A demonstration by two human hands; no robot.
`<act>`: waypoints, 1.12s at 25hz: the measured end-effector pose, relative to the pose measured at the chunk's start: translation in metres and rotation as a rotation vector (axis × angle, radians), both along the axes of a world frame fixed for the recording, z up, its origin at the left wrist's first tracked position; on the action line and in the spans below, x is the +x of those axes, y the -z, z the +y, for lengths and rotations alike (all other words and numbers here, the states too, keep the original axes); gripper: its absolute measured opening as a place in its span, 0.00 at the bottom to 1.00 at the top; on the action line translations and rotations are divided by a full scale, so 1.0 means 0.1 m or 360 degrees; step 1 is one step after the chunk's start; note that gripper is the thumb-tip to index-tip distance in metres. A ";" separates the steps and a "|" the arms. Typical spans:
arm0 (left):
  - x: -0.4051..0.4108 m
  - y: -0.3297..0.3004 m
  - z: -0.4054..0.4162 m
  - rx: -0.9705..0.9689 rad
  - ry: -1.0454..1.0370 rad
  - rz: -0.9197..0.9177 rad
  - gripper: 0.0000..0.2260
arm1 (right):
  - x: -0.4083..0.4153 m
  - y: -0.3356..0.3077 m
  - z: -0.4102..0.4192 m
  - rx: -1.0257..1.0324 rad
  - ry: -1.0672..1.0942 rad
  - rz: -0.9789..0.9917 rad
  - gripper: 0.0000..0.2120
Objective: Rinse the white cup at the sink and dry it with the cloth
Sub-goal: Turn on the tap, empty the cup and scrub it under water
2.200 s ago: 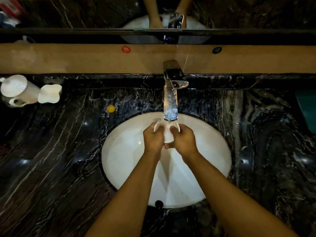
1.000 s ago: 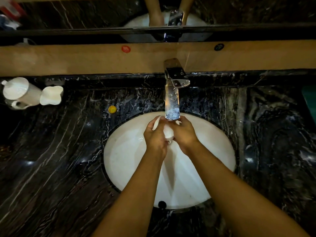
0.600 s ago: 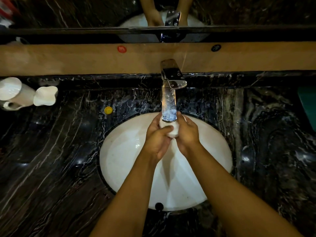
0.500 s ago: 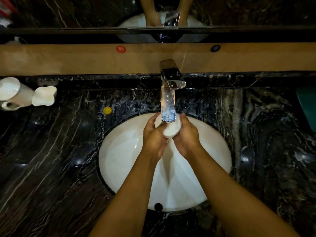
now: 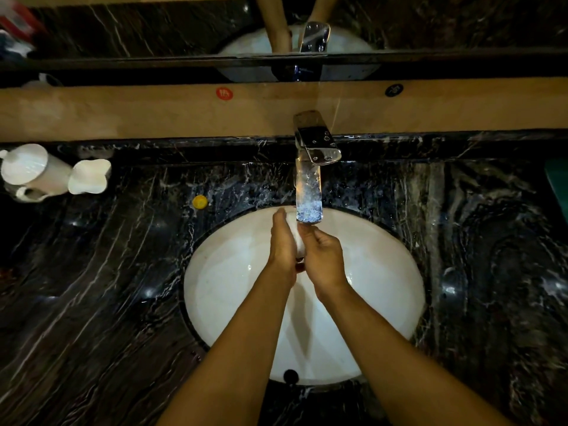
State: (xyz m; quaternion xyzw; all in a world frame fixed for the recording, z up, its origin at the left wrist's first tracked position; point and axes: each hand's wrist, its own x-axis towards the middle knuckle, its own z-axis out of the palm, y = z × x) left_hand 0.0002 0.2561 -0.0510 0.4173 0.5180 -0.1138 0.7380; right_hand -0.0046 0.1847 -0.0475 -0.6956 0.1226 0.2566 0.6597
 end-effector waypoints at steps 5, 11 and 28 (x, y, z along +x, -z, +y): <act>-0.03 0.03 0.09 -0.0189 0.0017 -0.0210 0.21 | -0.03 0.03 -0.14 -0.0004 -0.0376 -0.0253 0.12; -0.13 0.15 -0.13 0.0180 0.0034 -0.0213 0.19 | 0.09 -0.01 -0.01 0.0022 0.0152 0.0173 0.09; -0.31 0.36 -0.13 0.0371 -0.0040 -0.0503 0.12 | 0.16 -0.08 -0.18 -0.0021 -0.0010 0.0392 0.15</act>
